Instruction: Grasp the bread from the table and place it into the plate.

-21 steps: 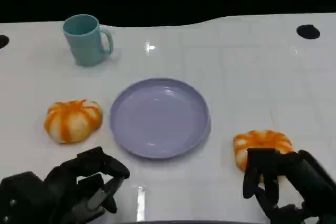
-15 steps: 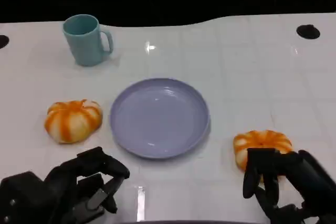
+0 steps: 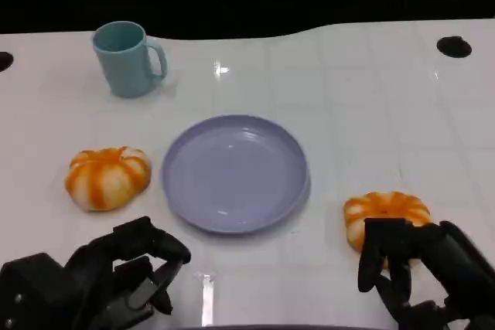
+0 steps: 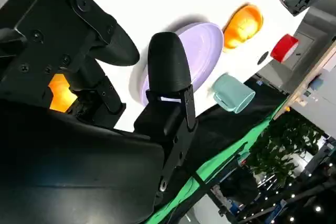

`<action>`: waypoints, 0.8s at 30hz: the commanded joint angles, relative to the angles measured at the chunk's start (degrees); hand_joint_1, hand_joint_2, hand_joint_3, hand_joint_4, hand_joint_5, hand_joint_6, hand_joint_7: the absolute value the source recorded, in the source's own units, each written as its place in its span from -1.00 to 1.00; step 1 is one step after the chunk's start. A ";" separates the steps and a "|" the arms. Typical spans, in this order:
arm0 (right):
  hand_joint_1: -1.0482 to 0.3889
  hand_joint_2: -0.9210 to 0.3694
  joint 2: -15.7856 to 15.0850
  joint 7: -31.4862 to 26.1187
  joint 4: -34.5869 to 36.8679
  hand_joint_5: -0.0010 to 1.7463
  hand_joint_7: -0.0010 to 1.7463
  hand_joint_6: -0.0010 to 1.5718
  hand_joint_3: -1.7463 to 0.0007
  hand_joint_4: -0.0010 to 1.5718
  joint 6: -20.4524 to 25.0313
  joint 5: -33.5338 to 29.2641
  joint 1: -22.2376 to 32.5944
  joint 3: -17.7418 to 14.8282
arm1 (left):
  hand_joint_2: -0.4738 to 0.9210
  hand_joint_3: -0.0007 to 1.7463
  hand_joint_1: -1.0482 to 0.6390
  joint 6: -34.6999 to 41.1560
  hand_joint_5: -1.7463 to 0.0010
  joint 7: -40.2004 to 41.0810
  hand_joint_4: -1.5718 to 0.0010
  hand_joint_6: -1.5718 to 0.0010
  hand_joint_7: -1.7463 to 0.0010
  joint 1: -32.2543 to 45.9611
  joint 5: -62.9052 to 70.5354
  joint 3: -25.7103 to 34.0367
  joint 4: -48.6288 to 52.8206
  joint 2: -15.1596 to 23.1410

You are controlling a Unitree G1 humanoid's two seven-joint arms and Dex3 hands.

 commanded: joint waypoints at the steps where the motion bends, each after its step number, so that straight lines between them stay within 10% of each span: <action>1: 0.46 0.13 -0.56 -0.28 -0.15 1.00 0.67 0.11 -0.79 0.28 -0.30 0.08 -0.11 -0.16 | 1.00 -0.49 -0.27 -0.33 -1.00 -0.35 0.17 0.14 -0.41 -0.26 -0.35 0.55 0.23 0.68; 11: 0.45 -0.02 1.11 -2.88 -0.60 0.63 0.20 -0.15 -0.46 -0.08 -0.14 1.15 -0.94 -1.85 | 1.00 -0.49 -0.27 -0.82 -1.00 -0.53 0.16 0.14 -0.41 -0.53 -0.34 0.63 0.83 0.80; 24: 0.07 -0.74 -5.94 -1.04 -10.41 -0.29 -0.74 -0.41 0.88 -0.63 10.48 -15.13 -2.38 -4.01 | 1.00 -0.49 -0.27 -0.38 -1.00 -0.03 0.16 0.13 -0.41 -0.32 -0.03 0.61 0.22 0.75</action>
